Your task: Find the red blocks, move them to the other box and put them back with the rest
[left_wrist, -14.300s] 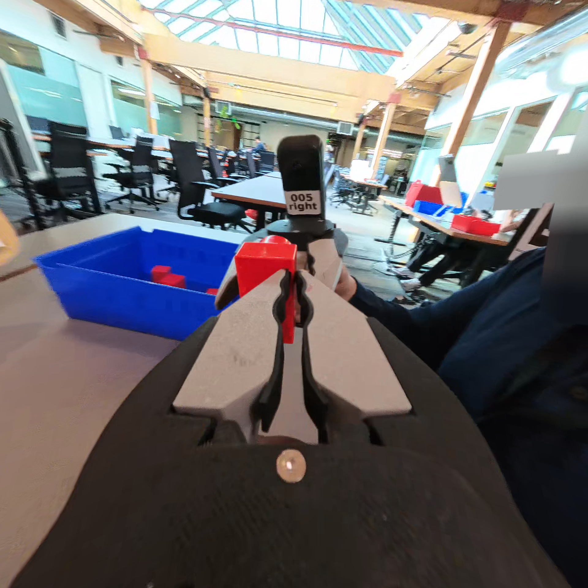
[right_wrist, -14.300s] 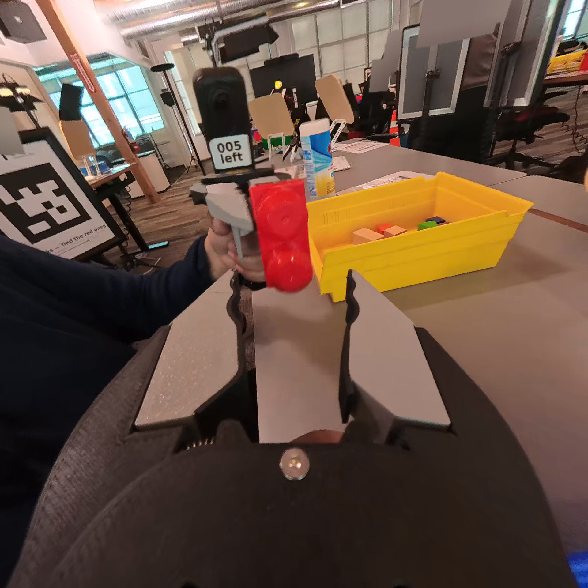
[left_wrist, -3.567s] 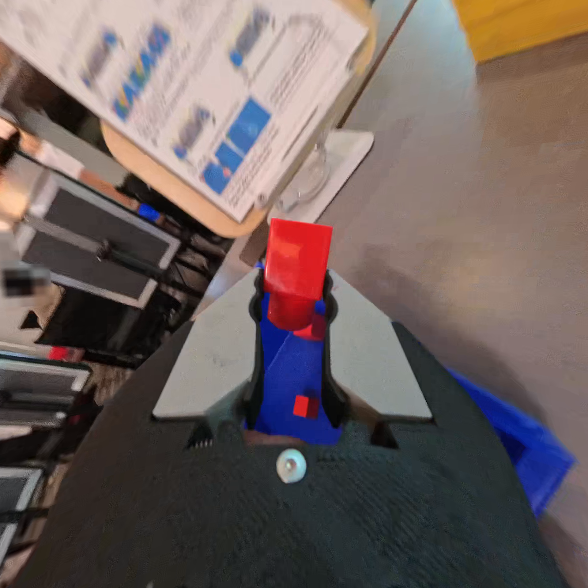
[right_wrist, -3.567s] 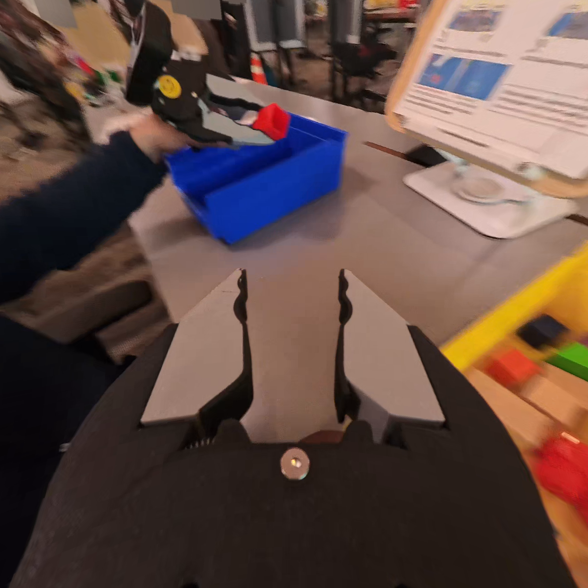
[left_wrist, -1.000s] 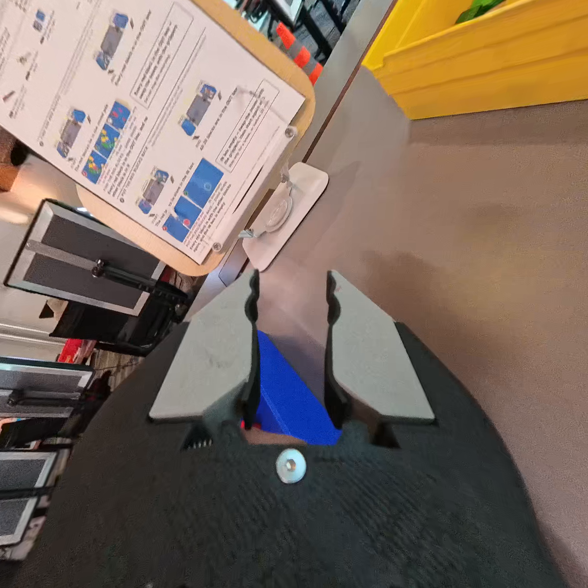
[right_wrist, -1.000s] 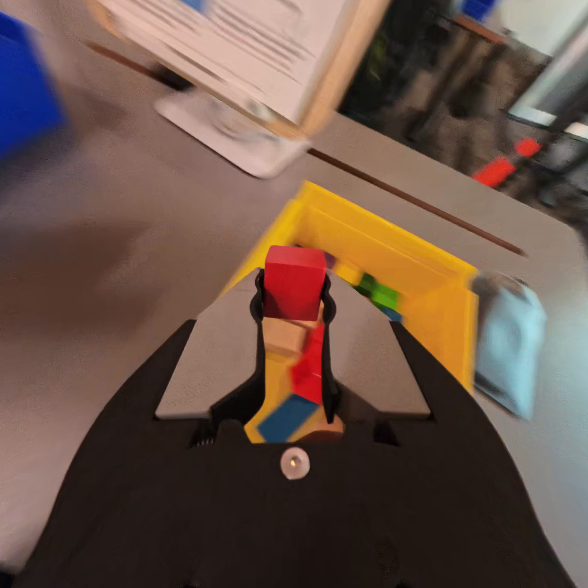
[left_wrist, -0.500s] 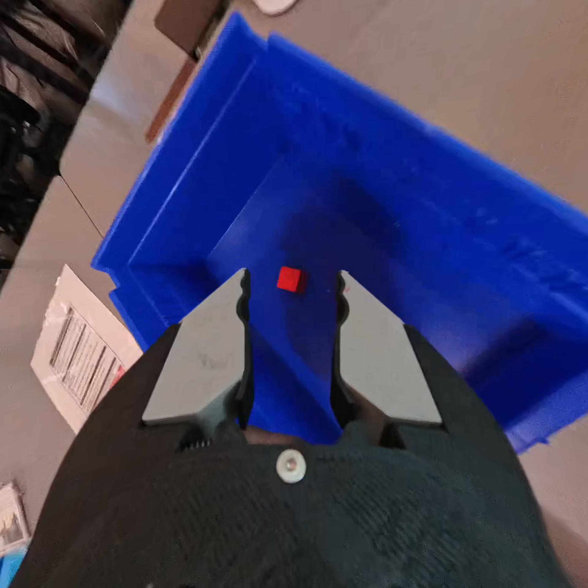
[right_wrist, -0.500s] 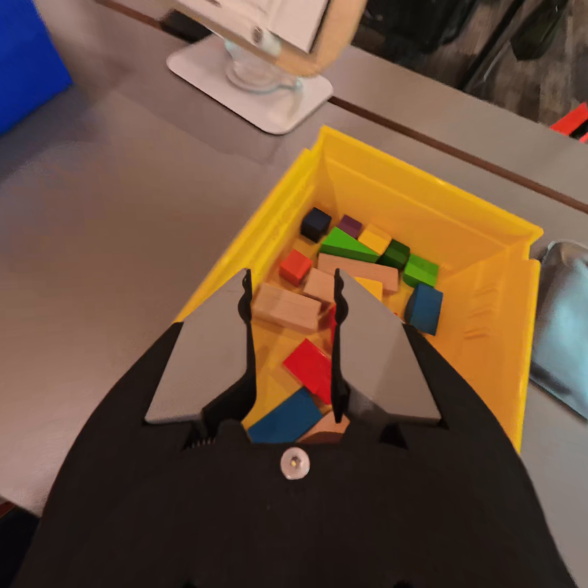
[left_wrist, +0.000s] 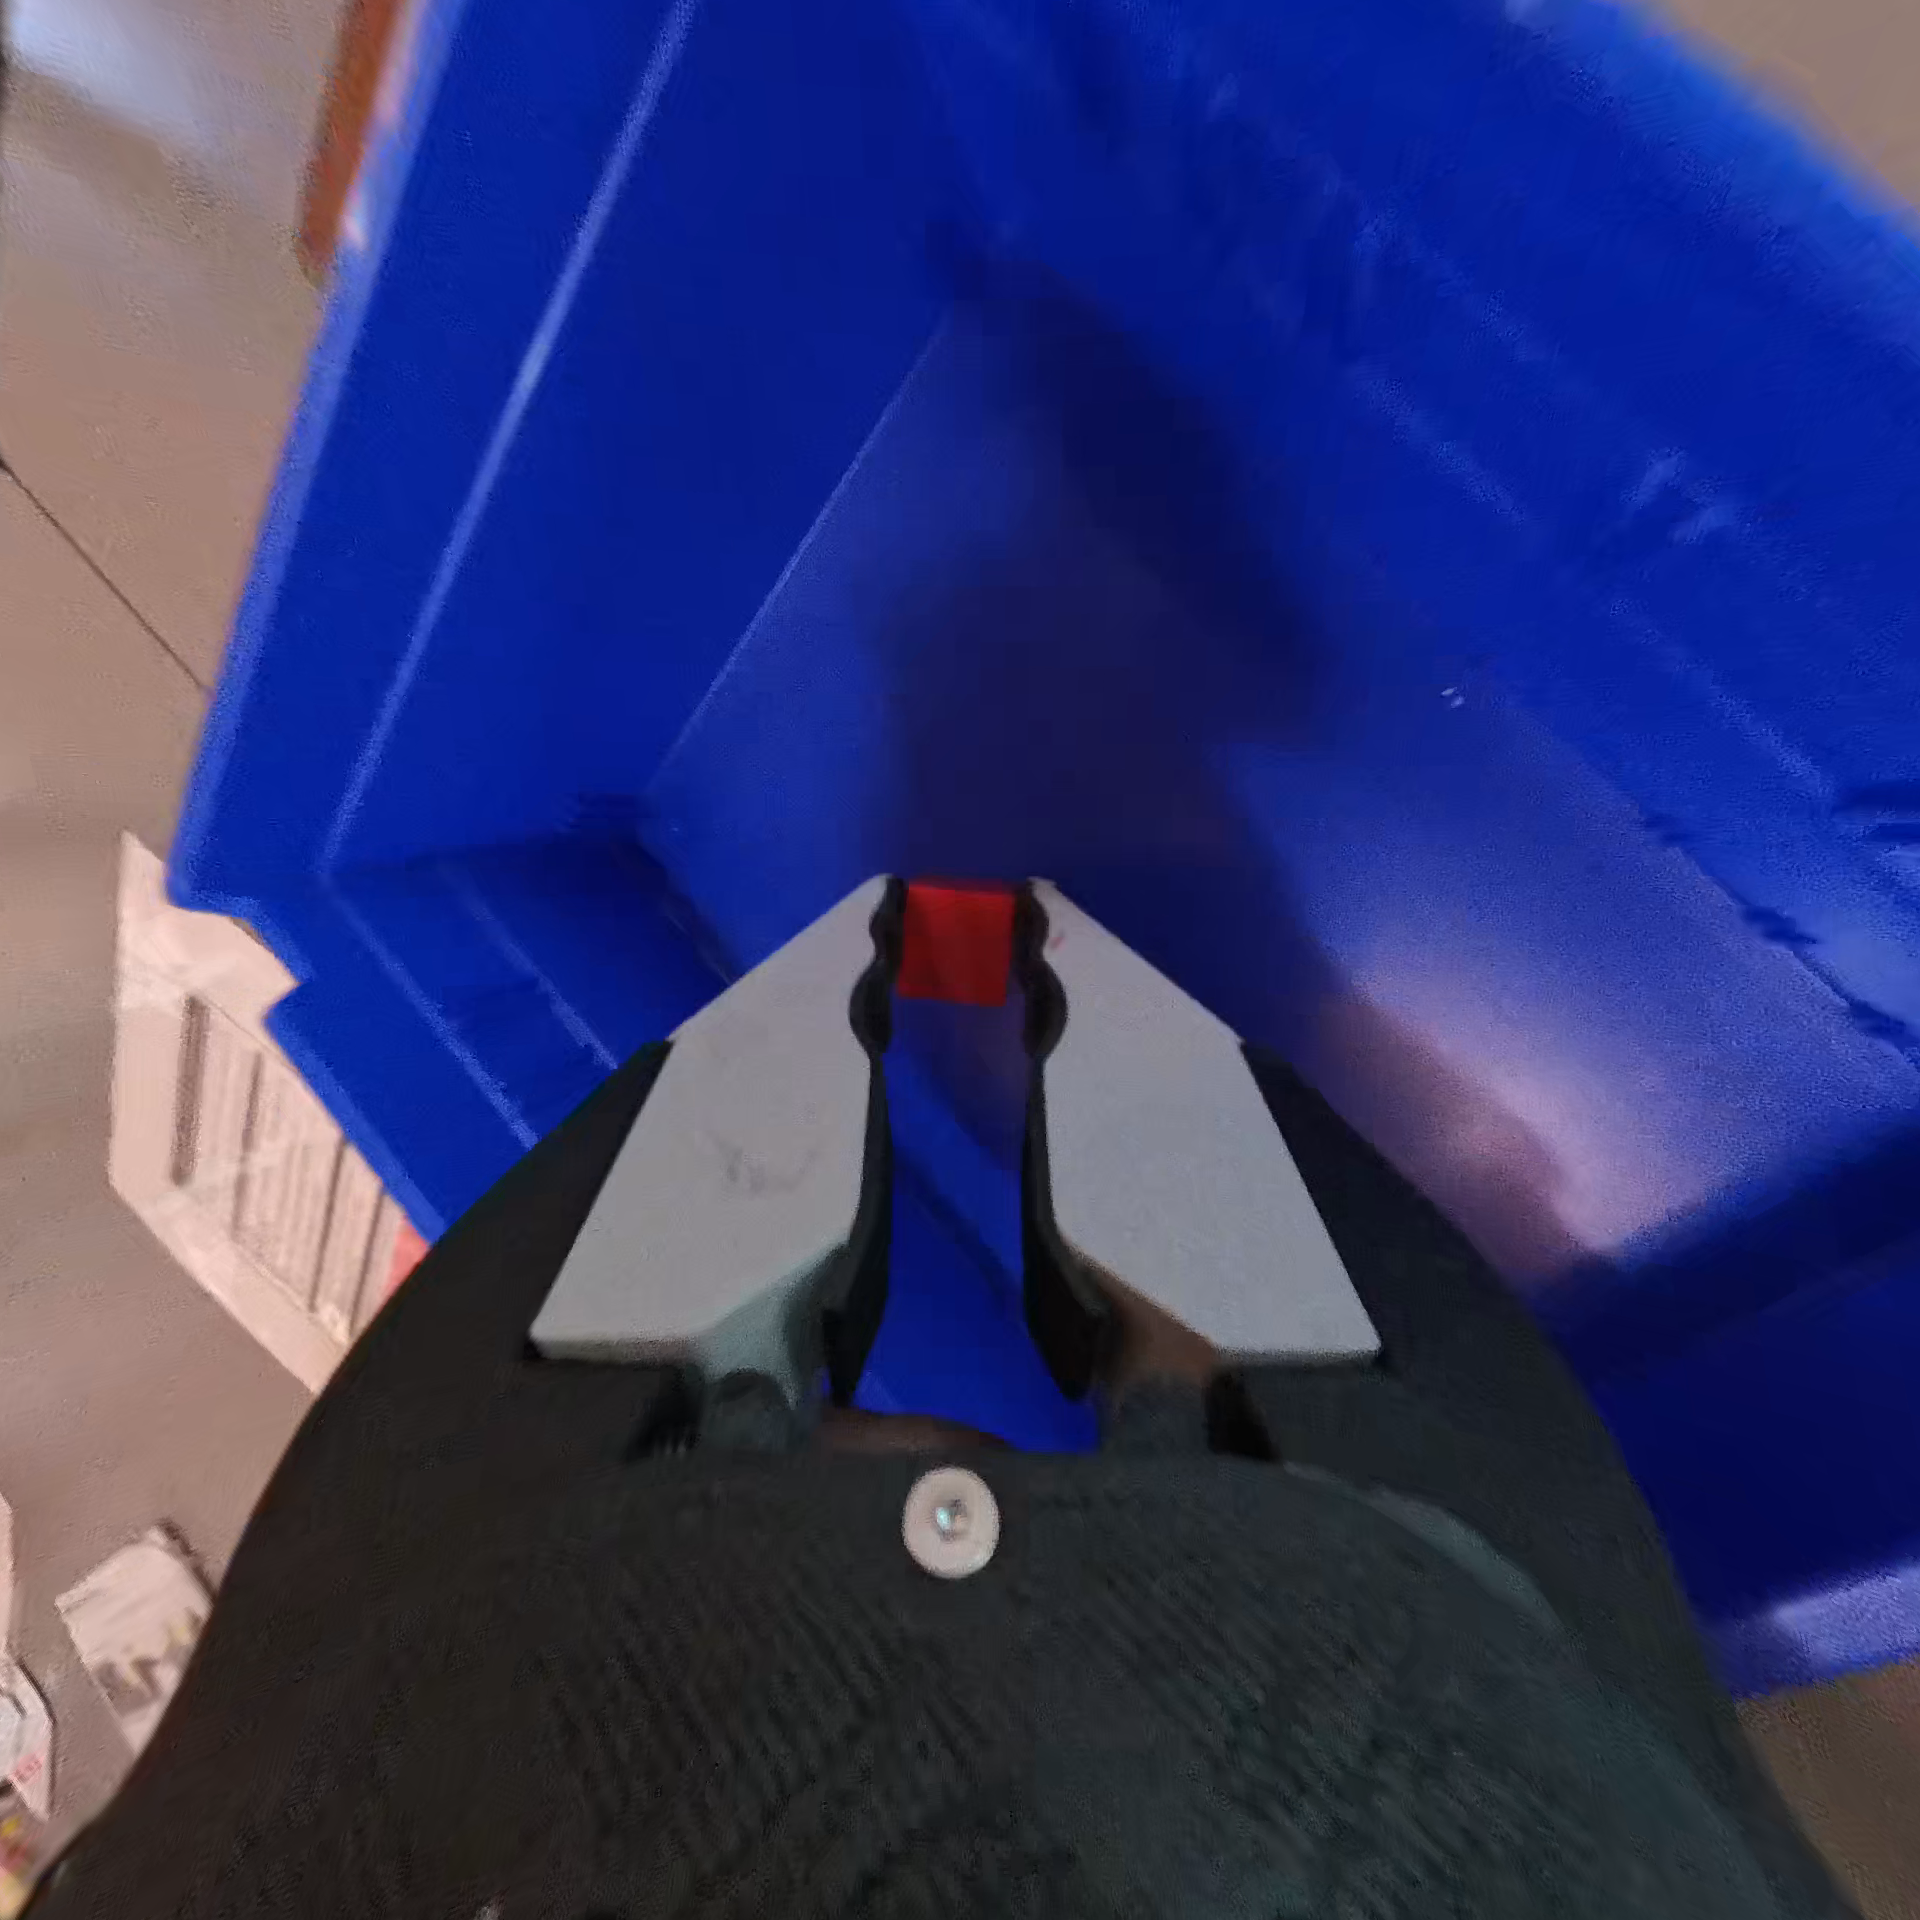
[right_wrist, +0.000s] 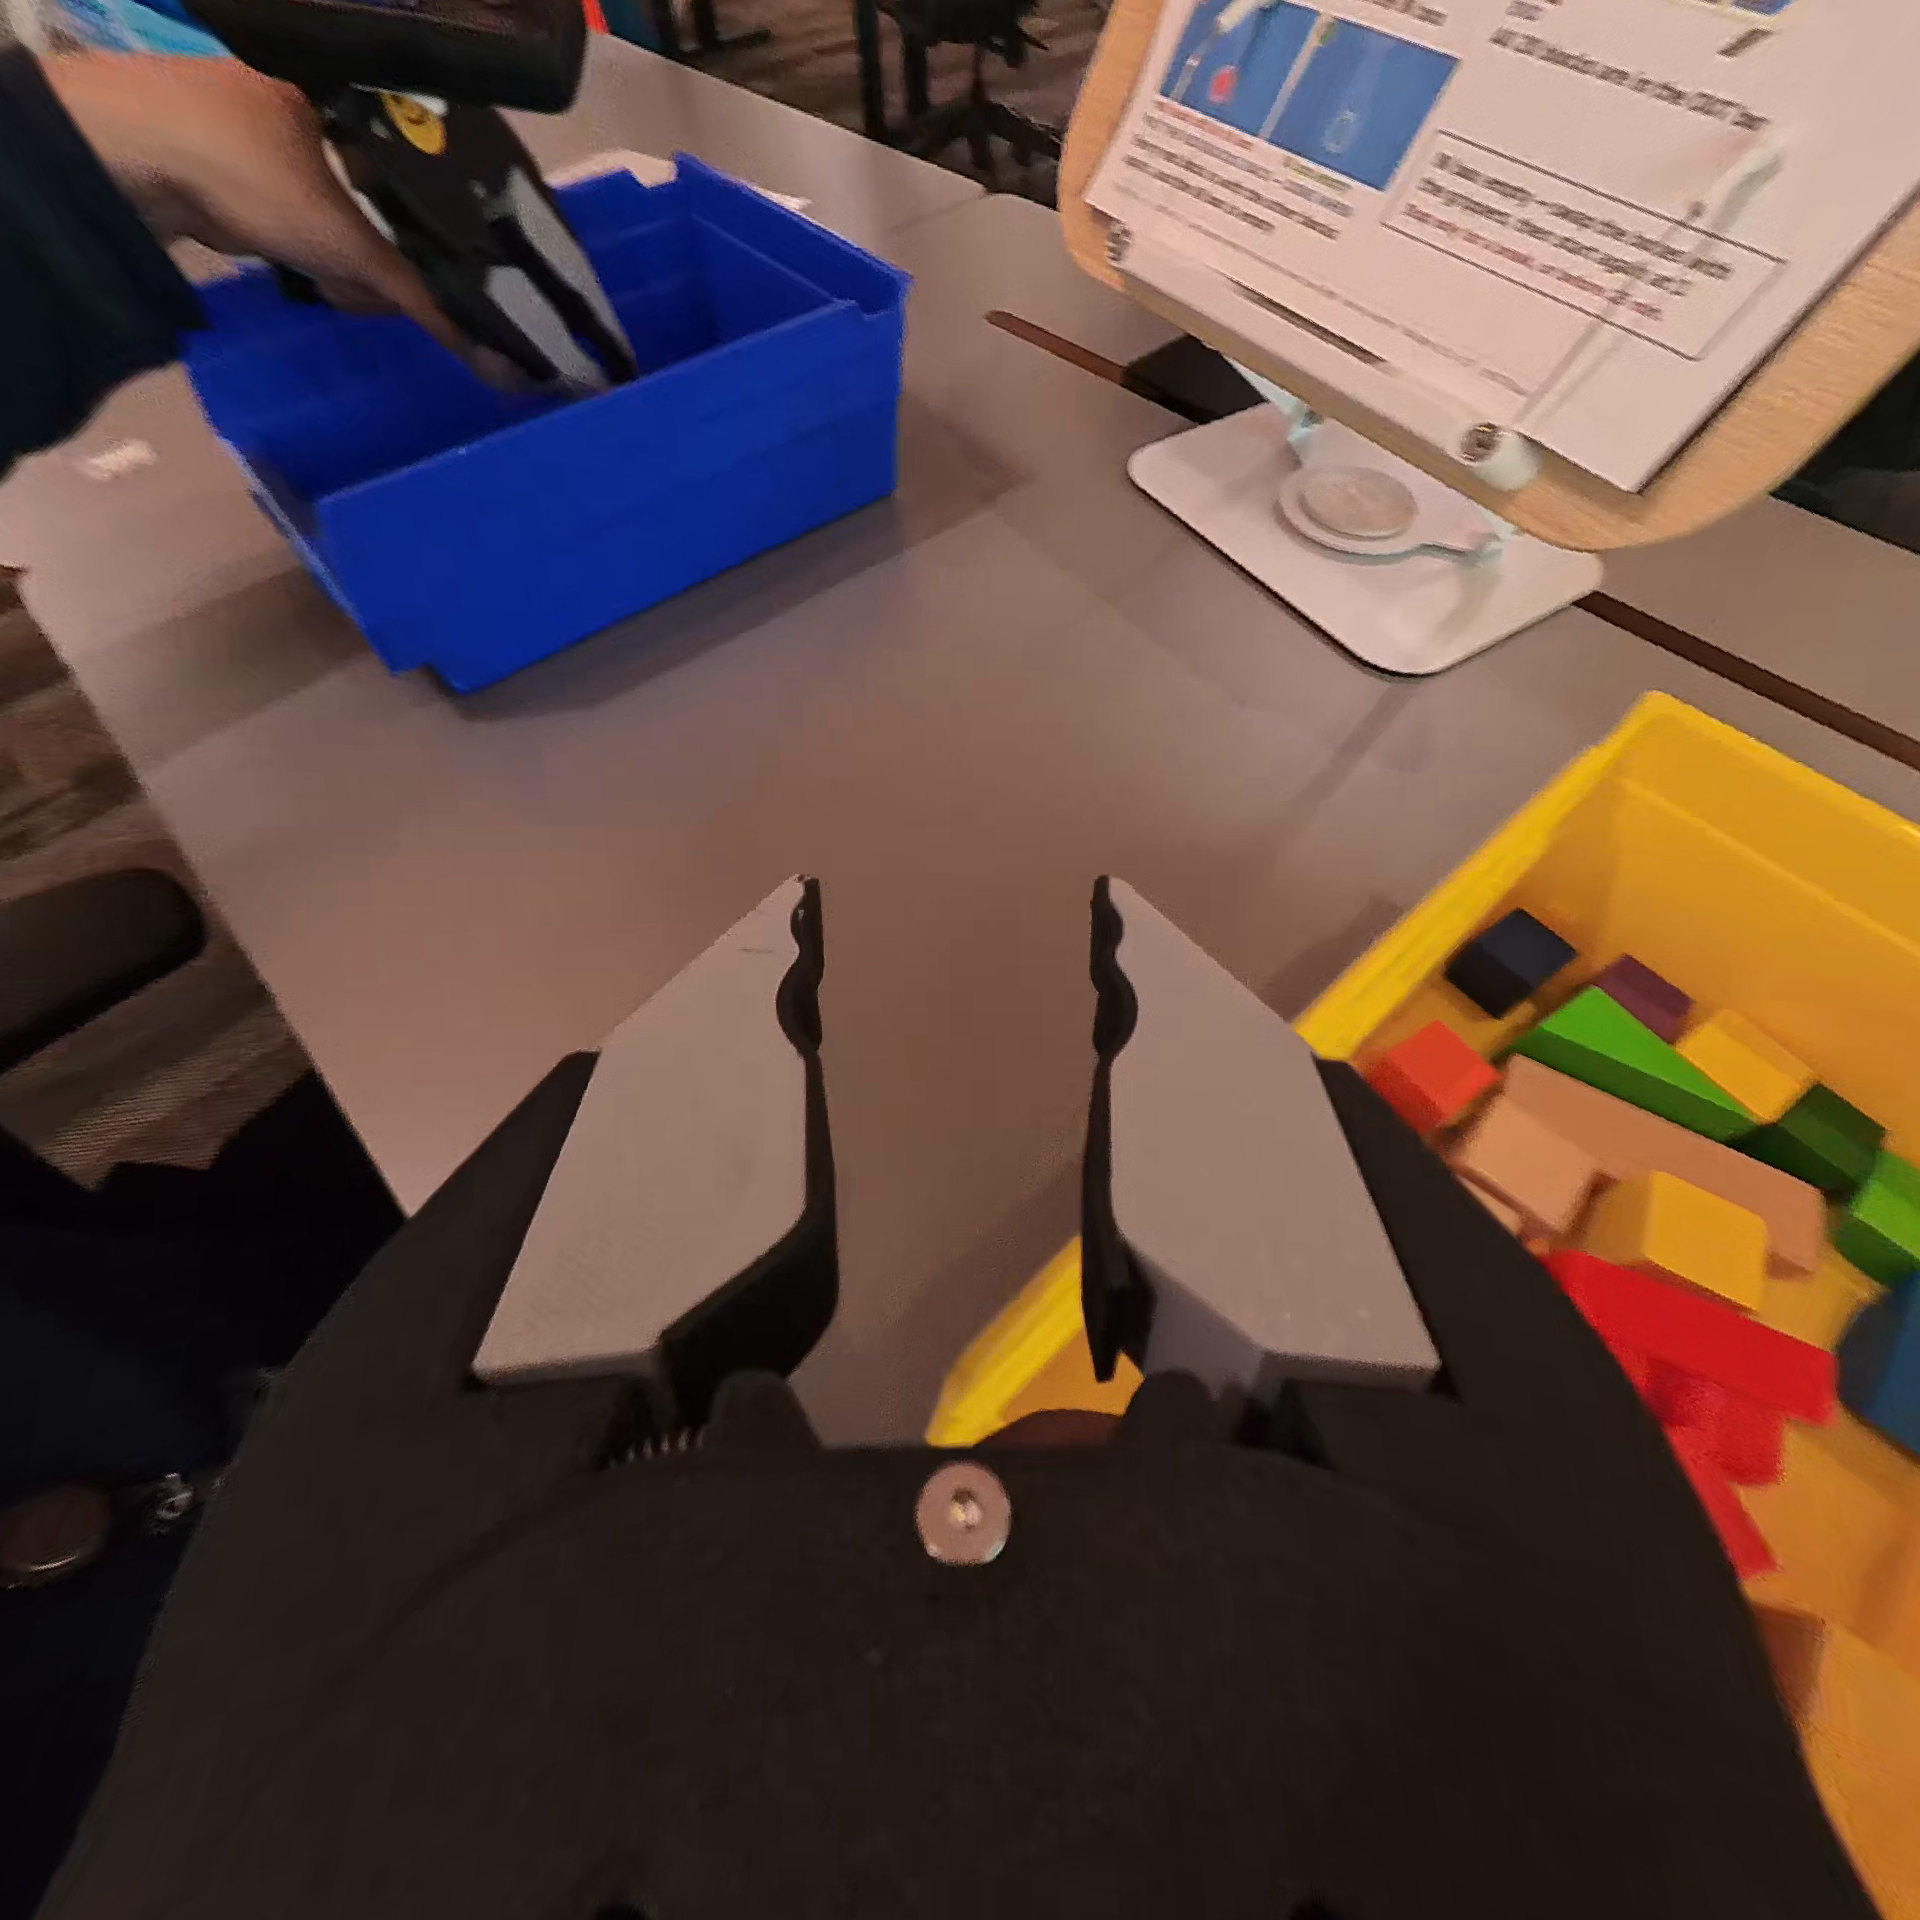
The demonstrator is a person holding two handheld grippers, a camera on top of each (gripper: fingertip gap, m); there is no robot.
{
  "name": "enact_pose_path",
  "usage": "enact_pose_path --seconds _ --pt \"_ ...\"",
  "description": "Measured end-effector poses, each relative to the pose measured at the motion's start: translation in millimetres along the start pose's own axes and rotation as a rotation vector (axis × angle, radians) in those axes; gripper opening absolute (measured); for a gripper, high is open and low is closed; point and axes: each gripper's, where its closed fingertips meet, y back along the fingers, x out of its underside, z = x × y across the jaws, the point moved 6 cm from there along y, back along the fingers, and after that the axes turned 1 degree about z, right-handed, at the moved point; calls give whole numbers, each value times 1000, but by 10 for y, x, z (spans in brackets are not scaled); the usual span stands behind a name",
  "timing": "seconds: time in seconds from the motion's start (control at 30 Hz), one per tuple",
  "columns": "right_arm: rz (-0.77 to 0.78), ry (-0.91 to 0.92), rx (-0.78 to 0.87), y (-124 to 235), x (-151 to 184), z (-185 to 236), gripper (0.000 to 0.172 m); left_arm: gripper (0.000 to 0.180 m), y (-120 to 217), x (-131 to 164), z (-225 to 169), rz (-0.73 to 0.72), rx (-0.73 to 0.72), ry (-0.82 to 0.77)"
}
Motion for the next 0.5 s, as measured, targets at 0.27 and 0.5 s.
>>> enact_pose_path --seconds 0.27,0.5 --pt "-188 -299 -632 -531 -147 562 51 19 1509 -843 -1001 -1052 198 -277" --pt "-292 -515 -1139 -742 -596 957 61 19 1976 -915 -1961 -1451 300 -490"
